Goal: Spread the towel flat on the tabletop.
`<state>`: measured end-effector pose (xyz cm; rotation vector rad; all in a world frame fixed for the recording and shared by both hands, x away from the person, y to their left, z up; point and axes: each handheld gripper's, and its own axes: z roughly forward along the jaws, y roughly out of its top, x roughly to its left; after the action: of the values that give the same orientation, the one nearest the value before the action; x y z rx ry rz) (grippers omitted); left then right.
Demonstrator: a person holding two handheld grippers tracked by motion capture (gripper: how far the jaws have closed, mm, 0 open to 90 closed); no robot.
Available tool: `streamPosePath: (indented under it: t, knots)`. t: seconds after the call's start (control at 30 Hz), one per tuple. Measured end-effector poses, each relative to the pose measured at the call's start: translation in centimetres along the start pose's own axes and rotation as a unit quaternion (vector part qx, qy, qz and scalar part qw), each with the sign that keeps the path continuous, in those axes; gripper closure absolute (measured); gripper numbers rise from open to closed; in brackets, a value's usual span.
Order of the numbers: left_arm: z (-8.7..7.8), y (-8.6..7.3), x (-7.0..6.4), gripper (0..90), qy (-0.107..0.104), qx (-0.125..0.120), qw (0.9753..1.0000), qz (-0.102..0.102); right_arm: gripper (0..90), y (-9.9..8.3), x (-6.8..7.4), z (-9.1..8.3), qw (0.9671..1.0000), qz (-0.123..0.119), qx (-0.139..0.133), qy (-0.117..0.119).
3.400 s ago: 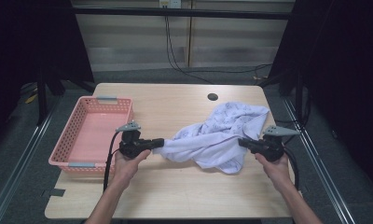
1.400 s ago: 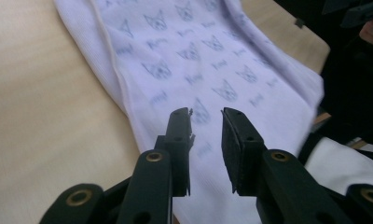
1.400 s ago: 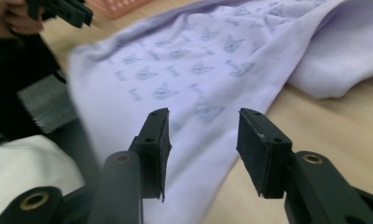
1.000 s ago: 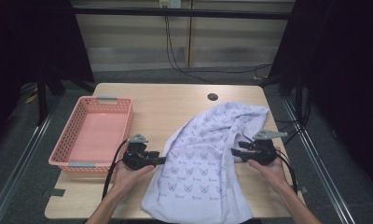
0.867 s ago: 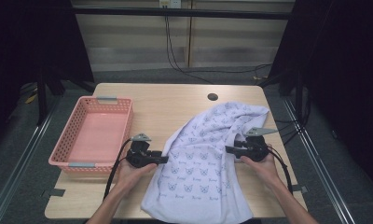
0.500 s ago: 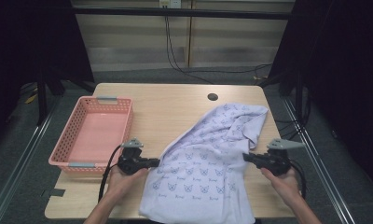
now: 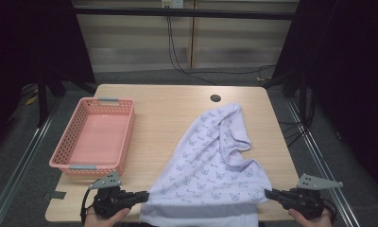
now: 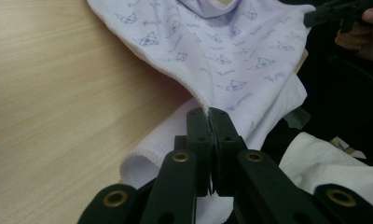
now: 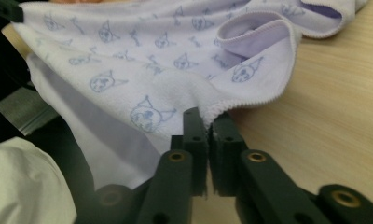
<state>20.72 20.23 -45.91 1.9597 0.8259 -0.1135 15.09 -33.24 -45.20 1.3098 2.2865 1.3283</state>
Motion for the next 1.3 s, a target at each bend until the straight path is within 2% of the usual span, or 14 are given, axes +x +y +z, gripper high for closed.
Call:
streamPosePath:
  t: [0.07,0.13,0.2,0.27,0.37,0.57,0.6,0.67,0.77,0.93,1.0,1.1,1.23,1.3]
  knots:
    - [0.5,0.2,0.5,80.0,0.004,0.009,0.9999,0.001,69.3,-0.1,-0.2,0.0,1.0000,-0.001,0.000,-0.007]
    - [0.9,0.8,0.8,74.0,0.015,0.005,0.9999,0.003,64.2,0.1,-0.5,0.2,0.9998,-0.009,0.003,-0.016]
    - [1.3,1.6,1.0,71.6,0.012,0.003,0.9997,0.020,57.4,0.5,-0.7,0.4,0.9997,-0.008,0.003,-0.023]
    - [2.3,2.5,1.5,69.1,0.009,0.010,0.9997,0.019,52.3,1.2,-1.0,0.8,0.9994,-0.010,-0.001,-0.034]
    - [5.0,3.9,2.1,69.0,-0.003,0.037,0.9983,0.044,50.1,2.4,-1.2,1.2,0.9989,-0.016,-0.021,-0.038]
    - [9.4,5.6,3.4,71.9,-0.020,0.072,0.9960,0.050,49.9,4.9,-1.1,2.4,0.9983,-0.026,-0.046,-0.023]
    - [9.4,5.6,3.4,73.4,-0.020,0.072,0.9960,0.050,49.9,4.9,-1.1,2.4,0.9983,-0.026,-0.046,-0.023]
    - [9.9,5.5,4.0,73.0,-0.016,0.074,0.9961,0.044,53.0,5.0,-1.1,4.2,0.9992,-0.030,-0.026,0.003]
    - [10.1,4.8,4.3,72.7,-0.018,0.082,0.9955,0.045,54.5,4.0,-1.0,6.3,0.9992,-0.034,-0.006,0.017]
    - [10.7,4.3,3.9,64.5,0.012,0.097,0.9931,0.065,47.5,3.8,-1.6,9.3,0.9970,-0.048,0.059,0.013]
    - [10.7,4.1,3.5,67.4,0.030,0.098,0.9911,0.084,45.6,3.7,-1.7,10.2,0.9945,-0.065,0.082,0.004]
    - [10.3,3.7,3.1,79.2,0.024,0.106,0.9907,0.083,46.0,3.1,-1.4,11.2,0.9910,-0.082,0.106,0.003]
    - [9.6,2.8,2.4,87.9,0.012,0.116,0.9899,0.081,64.5,2.8,-0.7,10.8,0.9888,-0.098,0.112,-0.004]
    - [9.2,2.5,2.1,88.5,0.015,0.121,0.9893,0.079,73.0,2.6,-0.6,10.7,0.9892,-0.097,0.109,0.012]
